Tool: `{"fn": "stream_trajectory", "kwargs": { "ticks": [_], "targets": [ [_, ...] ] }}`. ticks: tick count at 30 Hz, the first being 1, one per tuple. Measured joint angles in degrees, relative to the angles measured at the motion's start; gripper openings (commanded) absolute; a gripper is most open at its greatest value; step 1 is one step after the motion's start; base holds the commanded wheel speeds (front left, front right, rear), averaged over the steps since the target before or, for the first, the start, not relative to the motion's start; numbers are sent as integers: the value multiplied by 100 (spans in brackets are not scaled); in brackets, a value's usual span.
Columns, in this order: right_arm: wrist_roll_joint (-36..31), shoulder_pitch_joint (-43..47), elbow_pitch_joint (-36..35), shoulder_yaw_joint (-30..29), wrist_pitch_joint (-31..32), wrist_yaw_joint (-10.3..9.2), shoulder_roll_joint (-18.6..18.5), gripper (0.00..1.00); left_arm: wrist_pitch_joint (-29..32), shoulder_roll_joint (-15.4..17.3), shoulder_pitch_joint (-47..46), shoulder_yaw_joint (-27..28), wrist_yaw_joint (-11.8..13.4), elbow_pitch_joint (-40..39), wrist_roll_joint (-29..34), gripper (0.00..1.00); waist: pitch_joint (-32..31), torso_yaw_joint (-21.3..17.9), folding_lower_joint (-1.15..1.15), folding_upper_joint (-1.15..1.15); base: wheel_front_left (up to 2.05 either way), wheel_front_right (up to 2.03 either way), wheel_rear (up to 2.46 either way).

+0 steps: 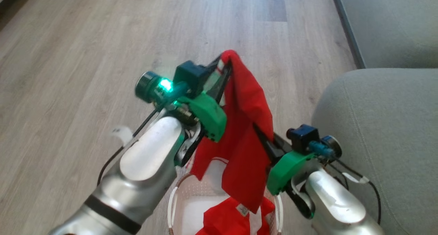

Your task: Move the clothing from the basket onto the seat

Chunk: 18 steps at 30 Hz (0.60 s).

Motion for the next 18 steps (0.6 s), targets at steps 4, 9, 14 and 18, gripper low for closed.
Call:
{"fn": "stream_trajectory", "kwargs": {
  "ticks": [4, 9, 14, 18],
  "targets": [
    [-2, -40, -200, -252, 0, 0, -2, 0, -129, 99, 280, 76, 13, 155, -138, 100, 11, -174, 0, 0, 0, 0, 0],
    [-144, -213, -342, -633, 1, 0, -4, 0, -434, 153, 765, 116, 25, 320, -248, 100, 23, -461, 0, 0, 0, 0, 0],
    [-552, -235, -494, -1187, 1, 0, -32, 0, -698, 147, 1173, 126, 63, 372, -307, 100, 55, -882, 0, 0, 0, 0, 0],
    [-714, -238, -566, -1455, 1, 0, -75, 0, -777, 131, 1402, 54, 75, 409, -298, 100, 101, -1212, 0, 0, 0, 0, 0]
  ]
}}
